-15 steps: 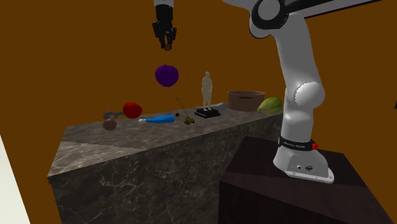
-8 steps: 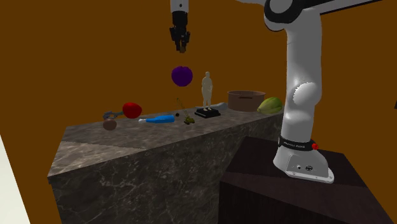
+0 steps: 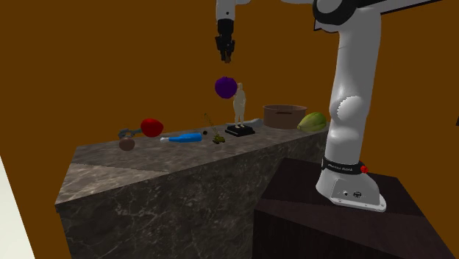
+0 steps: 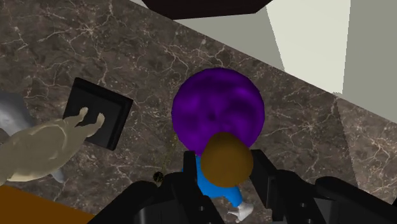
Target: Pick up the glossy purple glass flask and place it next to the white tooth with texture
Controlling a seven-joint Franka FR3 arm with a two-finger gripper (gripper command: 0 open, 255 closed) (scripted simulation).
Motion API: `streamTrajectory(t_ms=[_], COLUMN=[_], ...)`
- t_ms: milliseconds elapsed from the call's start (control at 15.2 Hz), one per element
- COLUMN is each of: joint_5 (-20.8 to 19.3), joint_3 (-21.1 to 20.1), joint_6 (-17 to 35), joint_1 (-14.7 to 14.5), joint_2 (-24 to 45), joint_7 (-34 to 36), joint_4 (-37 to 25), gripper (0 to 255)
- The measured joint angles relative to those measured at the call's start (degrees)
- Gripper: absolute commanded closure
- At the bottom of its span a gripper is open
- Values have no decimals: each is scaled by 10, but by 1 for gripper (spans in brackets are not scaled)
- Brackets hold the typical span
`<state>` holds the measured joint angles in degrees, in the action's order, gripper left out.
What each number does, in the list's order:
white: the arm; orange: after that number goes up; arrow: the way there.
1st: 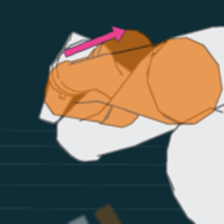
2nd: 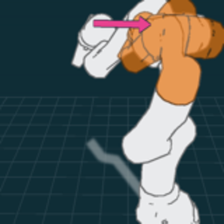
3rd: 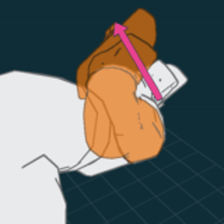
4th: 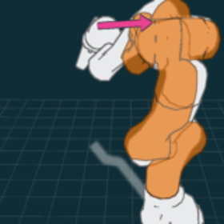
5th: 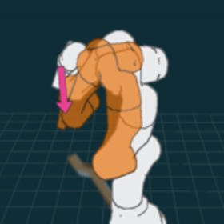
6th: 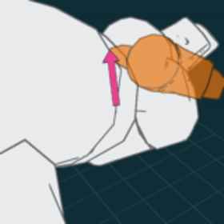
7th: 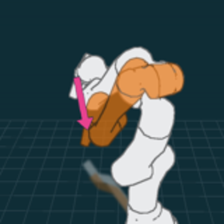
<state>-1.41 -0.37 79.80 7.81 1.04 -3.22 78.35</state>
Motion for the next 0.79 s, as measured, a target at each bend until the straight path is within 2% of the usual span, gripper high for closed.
streamTrajectory(t_ms=[396,792], joint_5=[1,4], joint_3=[44,85], joint_6=[6,2], joint_1=[44,85], joint_2=[-16,-1], joint_7=[-88,-170], joint_4=[21,-1], gripper=[255,255])
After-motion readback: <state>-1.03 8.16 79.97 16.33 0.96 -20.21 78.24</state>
